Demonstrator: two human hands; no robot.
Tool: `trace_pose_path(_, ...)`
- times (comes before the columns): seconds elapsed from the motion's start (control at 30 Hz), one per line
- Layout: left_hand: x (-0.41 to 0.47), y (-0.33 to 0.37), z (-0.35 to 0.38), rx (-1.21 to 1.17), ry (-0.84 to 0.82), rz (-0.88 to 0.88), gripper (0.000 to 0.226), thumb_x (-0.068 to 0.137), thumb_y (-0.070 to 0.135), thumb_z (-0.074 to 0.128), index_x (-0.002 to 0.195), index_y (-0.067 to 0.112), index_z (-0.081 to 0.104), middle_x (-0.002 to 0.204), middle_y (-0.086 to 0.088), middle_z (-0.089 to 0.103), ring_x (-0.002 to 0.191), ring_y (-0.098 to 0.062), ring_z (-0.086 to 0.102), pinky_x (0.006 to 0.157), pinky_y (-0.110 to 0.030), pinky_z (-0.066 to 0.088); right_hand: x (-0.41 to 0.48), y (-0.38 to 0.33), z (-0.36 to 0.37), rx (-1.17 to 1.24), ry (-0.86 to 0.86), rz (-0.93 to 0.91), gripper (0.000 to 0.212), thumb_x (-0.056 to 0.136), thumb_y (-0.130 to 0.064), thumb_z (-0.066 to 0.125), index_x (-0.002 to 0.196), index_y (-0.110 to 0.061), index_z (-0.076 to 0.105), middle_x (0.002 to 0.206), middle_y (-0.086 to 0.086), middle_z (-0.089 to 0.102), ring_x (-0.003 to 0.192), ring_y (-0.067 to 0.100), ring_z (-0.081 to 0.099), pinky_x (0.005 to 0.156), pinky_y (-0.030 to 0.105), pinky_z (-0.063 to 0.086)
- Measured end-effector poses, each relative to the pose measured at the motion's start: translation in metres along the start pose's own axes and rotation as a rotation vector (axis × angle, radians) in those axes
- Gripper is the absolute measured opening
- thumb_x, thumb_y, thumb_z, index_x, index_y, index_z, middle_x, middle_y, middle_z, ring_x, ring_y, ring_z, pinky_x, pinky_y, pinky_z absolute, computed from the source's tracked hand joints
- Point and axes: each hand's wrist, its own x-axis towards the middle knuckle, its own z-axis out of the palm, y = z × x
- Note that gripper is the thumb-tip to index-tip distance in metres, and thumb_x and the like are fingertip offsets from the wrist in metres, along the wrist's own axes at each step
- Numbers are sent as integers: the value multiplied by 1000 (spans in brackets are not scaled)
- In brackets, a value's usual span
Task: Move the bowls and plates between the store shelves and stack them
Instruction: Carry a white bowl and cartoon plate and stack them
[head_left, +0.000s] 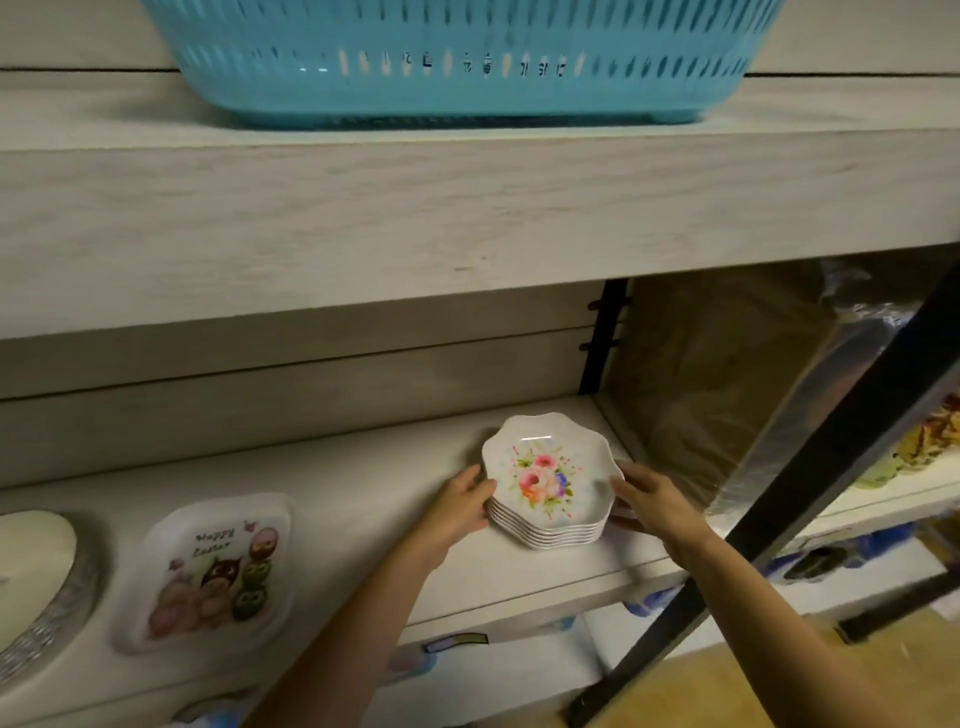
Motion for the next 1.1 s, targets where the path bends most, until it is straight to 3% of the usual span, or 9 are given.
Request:
trace_pose_path(0.13, -8, 0, -12, -37, 65, 6, 18, 95, 11, 41, 111, 16, 48, 104, -8, 55, 78, -13, 55, 59, -12, 50, -1, -4, 14, 10, -43, -22, 37, 97, -16, 45, 133, -11, 48, 110, 5, 59, 100, 25, 60, 89, 38, 51)
trace_pose_path(0.27, -21, -7, -35, -45, 128, -2, 19, 95, 13, 42, 112, 17, 51, 108, -7, 58, 88, -15, 58, 68, -19, 51, -4, -9, 40, -53, -68, -63, 37, 96, -18, 46, 132, -13, 49, 119, 7, 59, 99, 22, 59, 89, 38, 52)
trace_pose_path(0.43, -43, -15, -63, -66, 167, -2, 14, 95, 11, 41, 98, 17, 54, 98, -7, 58, 78, -10, 57, 56, -14, 53, -11, -12, 71, -90, -122, -97, 37, 95, -19, 48, 131, -13, 51, 117, 3, 58, 98, 21, 60, 86, 36, 54)
trace_pose_path(0.6, -61, -24, -81, -56, 183, -30, 16, 95, 13, 42, 100, 19, 56, 104, -10, 58, 86, -14, 58, 66, -19, 54, -20, -9, 90, -110, -147, -111, 37, 95, -19, 47, 132, -14, 50, 127, 8, 58, 99, 22, 60, 83, 34, 54)
trace_pose_path(0.77, -74, -29, -89, -59, 163, -28, 19, 96, 15, 41, 110, 20, 54, 107, -7, 59, 85, -10, 60, 64, -16, 55, -31, -7, 100, -116, -146, -96, 38, 95, -20, 48, 132, -14, 50, 127, 6, 56, 101, 22, 58, 87, 37, 53)
trace_pose_path(0.87, -78, -31, -90, -59, 166, -18, 21, 96, 15, 41, 112, 21, 54, 109, -7, 60, 89, -12, 59, 71, -19, 53, -32, -3, 103, -95, -144, -99, 37, 95, -20, 47, 131, -15, 51, 127, 6, 57, 103, 22, 58, 80, 32, 54)
trace_pose_path(1.03, -81, -32, -90, -53, 186, 5, 13, 96, 14, 42, 100, 18, 53, 101, -5, 59, 81, -8, 58, 62, -13, 52, -35, 1, 107, -64, -102, -86, 37, 96, -20, 46, 132, -15, 50, 130, 9, 56, 106, 25, 57, 76, 31, 54)
trace_pose_path(1.1, -81, -32, -91, -20, 214, 33, 12, 95, 13, 45, 93, 18, 56, 96, -4, 58, 81, -11, 57, 68, -17, 51, -37, 0, 109, -94, -82, -98, 38, 96, -21, 46, 133, -15, 49, 132, 10, 54, 107, 25, 55, 78, 32, 53)
